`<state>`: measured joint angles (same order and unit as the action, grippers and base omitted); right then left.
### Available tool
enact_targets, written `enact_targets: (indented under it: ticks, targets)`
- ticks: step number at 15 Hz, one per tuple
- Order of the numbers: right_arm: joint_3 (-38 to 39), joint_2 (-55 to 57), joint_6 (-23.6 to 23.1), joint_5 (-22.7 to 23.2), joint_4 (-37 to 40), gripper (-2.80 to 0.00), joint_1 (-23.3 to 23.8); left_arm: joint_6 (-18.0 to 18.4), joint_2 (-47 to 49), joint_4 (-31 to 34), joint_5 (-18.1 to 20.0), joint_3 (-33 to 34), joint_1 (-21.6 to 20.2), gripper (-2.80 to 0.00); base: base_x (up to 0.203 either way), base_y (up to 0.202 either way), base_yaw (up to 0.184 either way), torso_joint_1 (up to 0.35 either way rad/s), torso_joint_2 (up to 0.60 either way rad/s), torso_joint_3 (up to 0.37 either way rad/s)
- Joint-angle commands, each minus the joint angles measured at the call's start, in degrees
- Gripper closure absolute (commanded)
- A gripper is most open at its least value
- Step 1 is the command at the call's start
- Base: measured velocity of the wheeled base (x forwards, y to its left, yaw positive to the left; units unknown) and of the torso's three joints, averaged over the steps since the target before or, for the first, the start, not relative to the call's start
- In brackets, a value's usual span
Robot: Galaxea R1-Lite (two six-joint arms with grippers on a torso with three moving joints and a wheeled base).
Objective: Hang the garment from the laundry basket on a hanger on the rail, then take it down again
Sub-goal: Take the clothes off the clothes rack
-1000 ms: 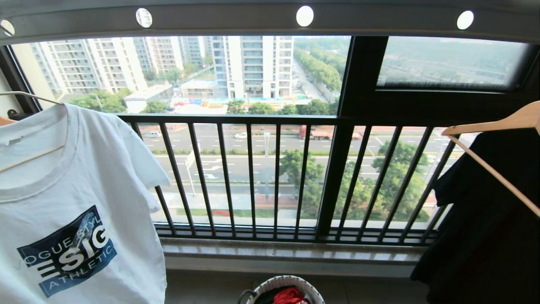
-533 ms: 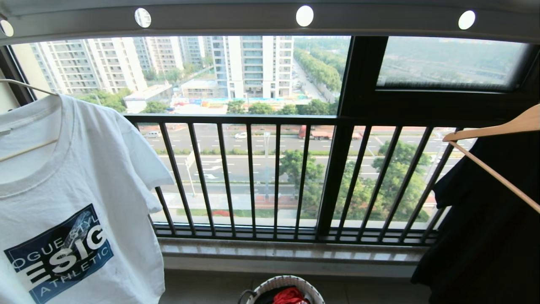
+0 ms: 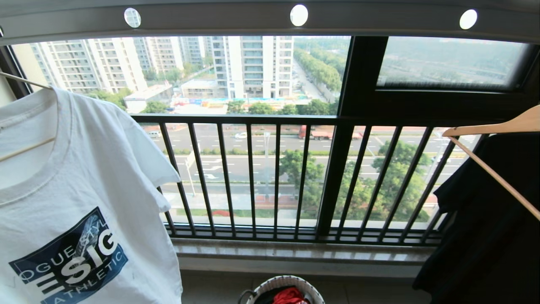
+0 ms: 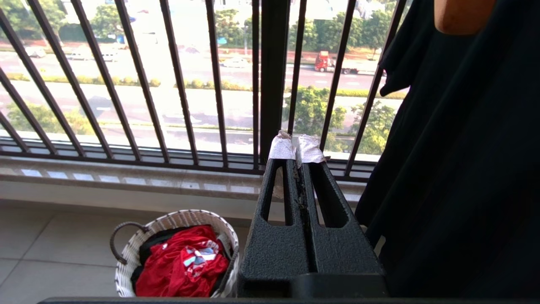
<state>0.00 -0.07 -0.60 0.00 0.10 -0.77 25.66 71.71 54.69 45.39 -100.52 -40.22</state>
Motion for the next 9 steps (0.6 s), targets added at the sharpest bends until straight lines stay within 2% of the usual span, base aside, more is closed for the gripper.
enact_targets:
  ticks: [1, 4, 9]
  targets:
    - [0.0, 0.1, 0.0, 0.0, 0.0, 0.00, 0.0, 0.2, -3.2, 1.1, 0.3, 1.0, 0.1, 0.00, 0.000, 0.000, 0.000, 0.000, 0.00, 0.000]
    - [0.0, 0.0, 0.0, 0.0, 0.0, 0.00, 0.0, 0.2, -5.8, 1.1, 2.4, 4.1, 1.5, 0.00, 0.000, 0.000, 0.000, 0.000, 0.00, 0.000]
    - [0.0, 0.0, 0.0, 0.0, 0.0, 0.00, 0.0, 0.7, -9.0, -1.2, 2.4, 16.4, 9.1, 0.00, 0.000, 0.000, 0.000, 0.000, 0.00, 0.000]
